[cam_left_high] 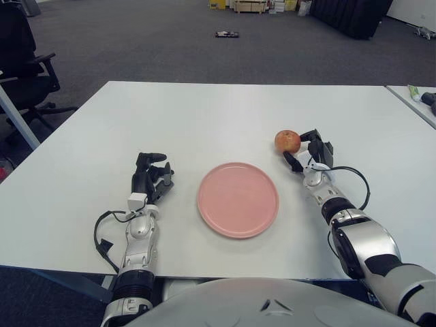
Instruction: Put the apple into the plate.
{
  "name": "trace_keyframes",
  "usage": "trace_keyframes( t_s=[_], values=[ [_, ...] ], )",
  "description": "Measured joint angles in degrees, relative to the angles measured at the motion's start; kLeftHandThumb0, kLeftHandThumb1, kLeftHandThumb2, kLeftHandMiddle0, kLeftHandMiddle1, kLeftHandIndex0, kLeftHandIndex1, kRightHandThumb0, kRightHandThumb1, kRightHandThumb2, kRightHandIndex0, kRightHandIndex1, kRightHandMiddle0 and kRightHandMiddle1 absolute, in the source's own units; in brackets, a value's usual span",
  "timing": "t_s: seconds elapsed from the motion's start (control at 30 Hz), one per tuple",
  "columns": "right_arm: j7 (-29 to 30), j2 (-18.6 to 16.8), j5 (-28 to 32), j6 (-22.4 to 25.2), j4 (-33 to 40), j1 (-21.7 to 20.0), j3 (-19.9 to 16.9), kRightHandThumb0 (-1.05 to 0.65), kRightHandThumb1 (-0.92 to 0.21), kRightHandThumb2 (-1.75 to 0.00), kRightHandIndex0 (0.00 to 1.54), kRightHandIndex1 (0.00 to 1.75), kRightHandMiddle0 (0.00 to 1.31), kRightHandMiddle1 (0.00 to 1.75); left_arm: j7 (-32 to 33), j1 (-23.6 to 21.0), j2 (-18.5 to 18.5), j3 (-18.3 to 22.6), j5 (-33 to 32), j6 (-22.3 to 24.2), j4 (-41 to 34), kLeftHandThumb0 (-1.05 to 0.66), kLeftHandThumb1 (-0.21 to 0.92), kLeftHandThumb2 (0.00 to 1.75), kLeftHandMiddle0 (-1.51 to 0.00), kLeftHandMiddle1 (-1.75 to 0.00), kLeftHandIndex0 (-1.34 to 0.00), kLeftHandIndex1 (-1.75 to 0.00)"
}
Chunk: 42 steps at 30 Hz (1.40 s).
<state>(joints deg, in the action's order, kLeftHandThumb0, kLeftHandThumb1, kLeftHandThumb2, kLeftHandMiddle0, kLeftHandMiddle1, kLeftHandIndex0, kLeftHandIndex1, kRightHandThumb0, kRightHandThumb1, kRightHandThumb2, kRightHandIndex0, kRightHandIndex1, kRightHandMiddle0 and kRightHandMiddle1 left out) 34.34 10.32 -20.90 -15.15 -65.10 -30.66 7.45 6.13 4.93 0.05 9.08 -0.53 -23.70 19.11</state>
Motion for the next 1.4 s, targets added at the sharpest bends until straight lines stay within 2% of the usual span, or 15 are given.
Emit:
trace_keyframes(
  t_s=[0.23, 0.67, 1.07, 1.4],
  values=[
    [0.0, -0.9, 0.1, -1.1, 9.9, 5.2, -0.2, -0.47, -0.32, -1.31, 1.28, 1.75, 0.6, 1.75, 0.0, 0.0, 0.1, 0.0, 0.0, 0.0, 0.1, -0.37, 0.72, 0.81, -0.56, -1.58, -0.31, -1.75],
    [-1.7, -1.9, 0.4, -5.8, 27.8, 11.3, -1.2, -0.46, -0.35, -1.28, 1.25, 1.75, 0.58, 1.75, 0.0, -0.1, 0.2, 0.0, 0.0, 0.6, -0.1, -0.37, 0.73, 0.8, -0.55, -1.56, -0.31, -1.75],
    [-8.7, -2.0, 1.4, -10.0, 42.9, 18.8, -1.1, -0.47, -0.33, -1.3, 1.27, 1.75, 0.6, 1.75, 0.0, -0.1, 0.2, 0.0, 0.1, 0.9, -0.1, -0.37, 0.72, 0.81, -0.57, -1.57, -0.31, -1.75],
    [-16.6, -2.2, 3.9, -12.3, 52.4, 24.2, -0.7, -0.48, -0.29, -1.35, 1.27, 1.75, 0.63, 1.75, 0.0, -0.1, 0.2, 0.0, 0.1, 1.0, -0.1, -0.37, 0.73, 0.8, -0.55, -1.59, -0.31, -1.75]
  ],
)
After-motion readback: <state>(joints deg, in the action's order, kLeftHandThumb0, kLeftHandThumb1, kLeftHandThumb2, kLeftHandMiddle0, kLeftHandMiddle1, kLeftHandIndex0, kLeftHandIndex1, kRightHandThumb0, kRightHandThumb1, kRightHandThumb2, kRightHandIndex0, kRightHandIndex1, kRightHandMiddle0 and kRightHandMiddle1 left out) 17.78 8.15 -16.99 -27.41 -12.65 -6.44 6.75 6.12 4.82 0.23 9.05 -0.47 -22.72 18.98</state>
